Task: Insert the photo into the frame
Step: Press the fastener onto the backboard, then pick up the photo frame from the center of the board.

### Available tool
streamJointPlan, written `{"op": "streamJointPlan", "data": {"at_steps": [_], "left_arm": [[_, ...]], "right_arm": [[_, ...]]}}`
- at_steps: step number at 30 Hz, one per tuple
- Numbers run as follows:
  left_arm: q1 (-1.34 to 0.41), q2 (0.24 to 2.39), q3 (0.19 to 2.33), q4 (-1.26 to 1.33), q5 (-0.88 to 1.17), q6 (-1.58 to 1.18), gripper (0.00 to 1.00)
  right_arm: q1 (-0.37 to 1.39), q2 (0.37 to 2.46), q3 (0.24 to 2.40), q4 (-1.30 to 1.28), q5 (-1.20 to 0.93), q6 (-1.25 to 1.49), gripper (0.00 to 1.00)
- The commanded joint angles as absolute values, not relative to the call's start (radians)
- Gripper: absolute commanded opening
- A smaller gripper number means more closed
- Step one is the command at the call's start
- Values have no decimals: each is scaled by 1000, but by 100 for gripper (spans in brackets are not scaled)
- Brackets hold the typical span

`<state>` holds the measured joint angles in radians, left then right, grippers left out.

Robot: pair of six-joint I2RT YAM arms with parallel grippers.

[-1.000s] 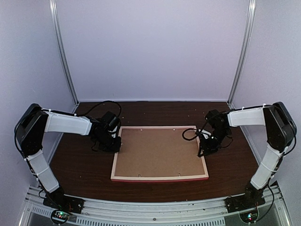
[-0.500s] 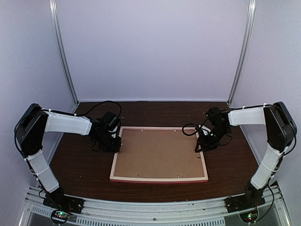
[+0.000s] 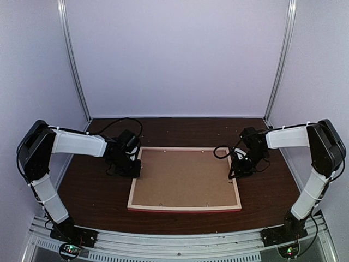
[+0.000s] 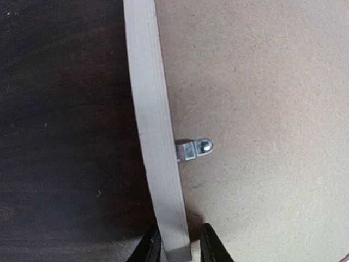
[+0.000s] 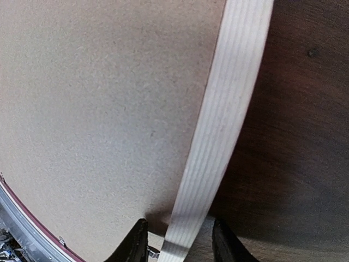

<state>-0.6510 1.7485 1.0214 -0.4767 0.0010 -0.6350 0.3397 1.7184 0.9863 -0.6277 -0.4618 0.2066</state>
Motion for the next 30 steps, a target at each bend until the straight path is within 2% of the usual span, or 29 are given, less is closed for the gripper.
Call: {"op": "streamJointPlan", "data": {"at_steps": [1,8,15,22,27,30], "left_arm": [[-666,1747,1026,-509,25,-618,29],[-666,1743,1034,-519,21,-607,38],[-665,1713,1030,-522,15,-598,67],[-665,1592,980,-487,16,-573,96],[-670,1498,984,-435,89,-551,97],[-708,1479,1003,-399,92,-512,92]], "right_arm": [[334,1696,967,-587,-410,275,38],[333,1678,945,-588,-401,301,29],[334,1677,923,-570,-409,324,23],[334,1666,950,-580,-350,350,18],[336,1687,989,-553,-369,370,7],[340,1710,1020,-542,-396,377,4]]}}
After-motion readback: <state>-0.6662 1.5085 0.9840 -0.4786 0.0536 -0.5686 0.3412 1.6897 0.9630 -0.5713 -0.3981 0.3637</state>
